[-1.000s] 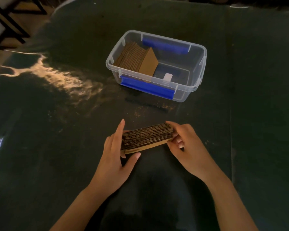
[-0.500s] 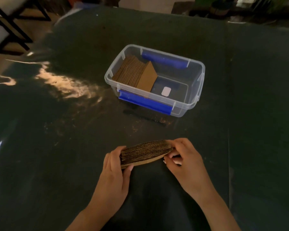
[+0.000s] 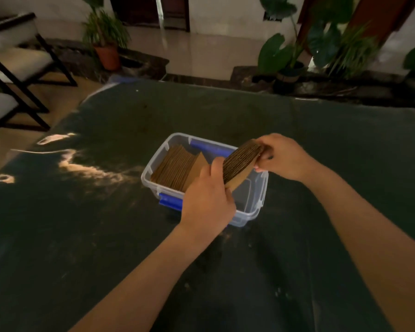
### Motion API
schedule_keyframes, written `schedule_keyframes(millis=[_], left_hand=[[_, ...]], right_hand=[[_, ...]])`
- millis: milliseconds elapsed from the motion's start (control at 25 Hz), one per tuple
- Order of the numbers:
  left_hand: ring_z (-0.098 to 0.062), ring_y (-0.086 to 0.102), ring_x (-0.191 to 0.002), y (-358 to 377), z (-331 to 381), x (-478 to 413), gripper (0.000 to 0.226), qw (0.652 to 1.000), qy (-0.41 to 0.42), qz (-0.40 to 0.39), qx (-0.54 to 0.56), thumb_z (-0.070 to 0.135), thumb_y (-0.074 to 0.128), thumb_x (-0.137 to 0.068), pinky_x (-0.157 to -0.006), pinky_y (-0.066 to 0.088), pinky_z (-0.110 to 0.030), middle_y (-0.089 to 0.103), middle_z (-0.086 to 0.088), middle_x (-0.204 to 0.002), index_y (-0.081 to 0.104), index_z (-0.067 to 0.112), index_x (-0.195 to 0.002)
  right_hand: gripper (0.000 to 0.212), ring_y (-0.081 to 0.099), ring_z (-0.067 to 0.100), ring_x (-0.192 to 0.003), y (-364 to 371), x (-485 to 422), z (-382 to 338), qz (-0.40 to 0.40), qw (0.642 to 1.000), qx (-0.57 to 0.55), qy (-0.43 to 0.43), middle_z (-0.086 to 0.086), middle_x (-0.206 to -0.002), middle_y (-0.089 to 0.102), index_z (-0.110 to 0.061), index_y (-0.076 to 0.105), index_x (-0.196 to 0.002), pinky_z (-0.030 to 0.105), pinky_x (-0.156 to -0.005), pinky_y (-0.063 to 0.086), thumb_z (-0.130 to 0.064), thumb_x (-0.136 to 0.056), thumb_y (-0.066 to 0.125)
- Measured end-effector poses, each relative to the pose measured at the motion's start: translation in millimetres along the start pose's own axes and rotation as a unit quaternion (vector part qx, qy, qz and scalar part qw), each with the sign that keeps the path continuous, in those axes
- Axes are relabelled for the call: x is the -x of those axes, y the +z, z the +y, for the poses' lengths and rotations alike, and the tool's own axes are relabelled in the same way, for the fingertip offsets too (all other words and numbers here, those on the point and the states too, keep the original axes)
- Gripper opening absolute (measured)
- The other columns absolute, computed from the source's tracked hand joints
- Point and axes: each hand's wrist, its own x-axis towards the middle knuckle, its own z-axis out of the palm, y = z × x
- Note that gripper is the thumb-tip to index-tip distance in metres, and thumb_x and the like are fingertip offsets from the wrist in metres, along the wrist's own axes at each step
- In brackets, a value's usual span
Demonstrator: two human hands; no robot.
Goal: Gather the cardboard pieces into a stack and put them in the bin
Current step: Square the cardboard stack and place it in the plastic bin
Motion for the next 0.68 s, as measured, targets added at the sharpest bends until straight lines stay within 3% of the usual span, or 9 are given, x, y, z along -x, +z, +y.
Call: schedule_keyframes(millis=[80,200,360,520,600,680], left_hand=[[-0.019,0.056,-0.099,17,-1,-14,0.049,0.999,-0.023,-0.022,-0.037,0.025,0.064,-0.08,-0.084,0.046,-0.032,0.054,-0.003,-0.108,0.035,0.022,-0.119],[-0.02,0.056,-0.091,35,-1,-26,0.047,0.996,-0.06,-0.057,-0.036,0.03,0.067,-0.075,-0.078,0.049,-0.034,0.05,-0.001,-0.093,0.035,0.02,-0.108],[-0.022,0.058,-0.085,56,0,-35,0.055,0.98,-0.103,-0.153,-0.081,0.036,0.061,-0.079,-0.074,0.048,-0.035,0.05,-0.002,-0.089,0.031,0.014,-0.12],[-0.022,0.058,-0.084,62,-3,-44,0.057,0.944,-0.116,-0.275,-0.143,0.034,0.057,-0.079,-0.082,0.05,-0.039,0.055,-0.002,-0.085,0.031,0.011,-0.125],[-0.022,0.061,-0.085,64,-2,-49,0.055,0.933,-0.102,-0.303,-0.164,0.039,0.056,-0.081,-0.084,0.052,-0.04,0.057,-0.003,-0.085,0.036,0.01,-0.124],[-0.025,0.063,-0.089,66,0,-51,0.053,0.925,-0.072,-0.321,-0.187,0.048,0.049,-0.084,-0.086,0.052,-0.041,0.058,-0.004,-0.086,0.044,0.01,-0.121]], right_hand=[[0.034,0.064,0.031,-0.097,12,-18,9,-0.039,0.998,0.037,0.012,0.02,-0.106,0.064,-0.001,0.064,-0.105,0.044,-0.091,0.05,-0.001,-0.072,0.071],[0.027,0.06,0.031,-0.097,29,-35,9,-0.046,0.995,0.093,0.01,0.02,-0.109,0.061,-0.001,0.063,-0.105,0.035,-0.086,0.049,-0.004,-0.079,0.063],[0.021,0.053,0.028,-0.082,45,-41,-3,-0.068,0.978,0.195,0.028,0.018,-0.115,0.048,-0.003,0.058,-0.107,0.033,-0.072,0.044,-0.008,-0.087,0.055],[0.03,0.058,0.031,-0.106,61,-35,-6,-0.131,0.952,0.278,0.008,0.019,-0.122,0.053,-0.002,0.055,-0.119,0.034,-0.086,0.048,-0.008,-0.089,0.054],[0.028,0.059,0.03,-0.105,62,-37,-9,-0.168,0.943,0.286,0.015,0.017,-0.118,0.06,-0.002,0.057,-0.118,0.033,-0.084,0.047,-0.009,-0.091,0.052],[0.025,0.059,0.029,-0.093,57,-39,-12,-0.199,0.935,0.291,0.034,0.013,-0.1,0.064,-0.002,0.061,-0.113,0.032,-0.076,0.043,-0.009,-0.091,0.05]])
